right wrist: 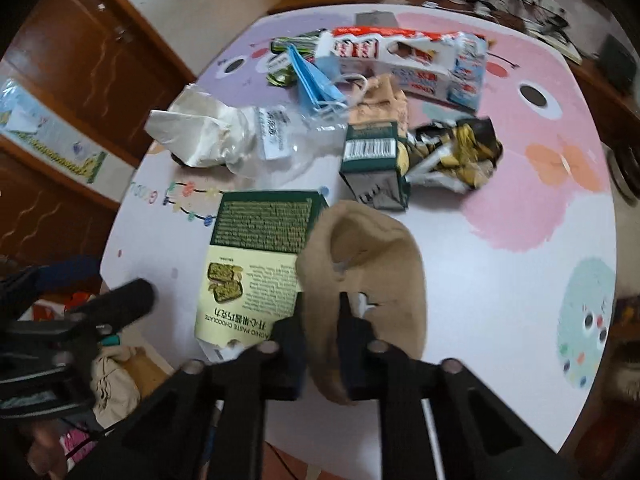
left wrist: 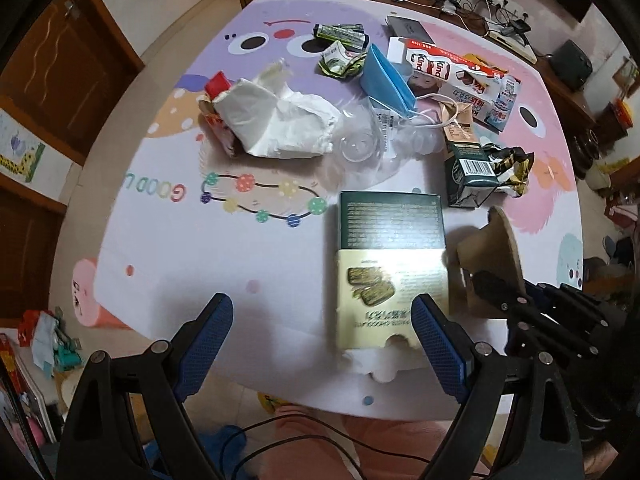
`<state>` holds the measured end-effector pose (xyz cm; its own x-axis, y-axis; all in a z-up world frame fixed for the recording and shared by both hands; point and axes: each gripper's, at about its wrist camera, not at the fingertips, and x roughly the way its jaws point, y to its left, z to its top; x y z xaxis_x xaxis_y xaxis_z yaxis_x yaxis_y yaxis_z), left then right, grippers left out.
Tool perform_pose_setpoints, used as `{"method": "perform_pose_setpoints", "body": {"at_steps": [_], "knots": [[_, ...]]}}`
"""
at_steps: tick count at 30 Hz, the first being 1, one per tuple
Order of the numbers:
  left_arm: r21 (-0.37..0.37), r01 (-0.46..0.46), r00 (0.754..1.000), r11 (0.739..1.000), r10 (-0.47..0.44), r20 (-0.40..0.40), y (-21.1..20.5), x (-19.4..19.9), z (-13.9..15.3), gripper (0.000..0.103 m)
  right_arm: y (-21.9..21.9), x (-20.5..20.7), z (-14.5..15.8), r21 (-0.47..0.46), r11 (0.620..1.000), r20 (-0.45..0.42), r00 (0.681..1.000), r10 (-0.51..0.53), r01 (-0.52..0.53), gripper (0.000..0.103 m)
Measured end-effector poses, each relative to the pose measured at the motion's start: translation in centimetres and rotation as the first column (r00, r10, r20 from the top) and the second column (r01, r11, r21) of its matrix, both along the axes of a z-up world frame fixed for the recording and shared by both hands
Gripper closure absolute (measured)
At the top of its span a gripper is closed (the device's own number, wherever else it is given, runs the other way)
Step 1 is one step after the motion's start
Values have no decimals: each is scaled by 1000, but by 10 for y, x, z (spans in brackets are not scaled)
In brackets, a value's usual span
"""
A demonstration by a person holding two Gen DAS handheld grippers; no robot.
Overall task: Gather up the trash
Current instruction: 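Grasp the brown paper cup with the right gripper while the left gripper grasps the green chocolate box, then carry the green box and brown cup down toward the black bin with both grippers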
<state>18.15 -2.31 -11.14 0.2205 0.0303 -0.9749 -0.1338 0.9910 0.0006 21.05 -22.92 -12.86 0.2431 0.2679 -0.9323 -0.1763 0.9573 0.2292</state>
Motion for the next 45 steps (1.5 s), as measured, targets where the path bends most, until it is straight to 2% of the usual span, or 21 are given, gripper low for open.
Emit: {"method": "perform_pose_setpoints", "body": {"at_steps": [3,6,12,24,28,32,36,41,45], "knots": [[-18,4,1000,1000,-4,-21,-9,7,-10,10,-14,6,4,14,1000,-3,1000,-1,1,92],[-32,16,999,999,-17,-46,-20,16,-22,1,-28,10,7,30,999,-2,1000,-13,13,92],[-48,32,994,998,-37,-104,-43,34,-48,1,-55,17,5,41,998,-24,999,-43,44,92],[52,37,986,998,-28,-166,-70,50,-100,2,-64,14,2,41,999,-34,999,-32,33,92],[24,6,983,1000,-2,-183,-70,48,-113,6,-65,12,2,46,998,-31,999,-30,31,92],[-5,-17,986,1000,16,-169,-66,45,-115,12,-64,8,2,48,998,-24,999,-25,26,92],[51,-15,991,999,22,-128,-57,38,-111,12,-61,1,2,57,998,-26,999,-23,24,92],[106,-6,999,994,9,-33,-48,22,-81,12,-56,-13,11,73,997,-8,1000,-26,27,92],[112,3,1000,994,-5,19,-41,0,-54,12,-48,-29,21,84,996,15,999,-32,31,92]]}}
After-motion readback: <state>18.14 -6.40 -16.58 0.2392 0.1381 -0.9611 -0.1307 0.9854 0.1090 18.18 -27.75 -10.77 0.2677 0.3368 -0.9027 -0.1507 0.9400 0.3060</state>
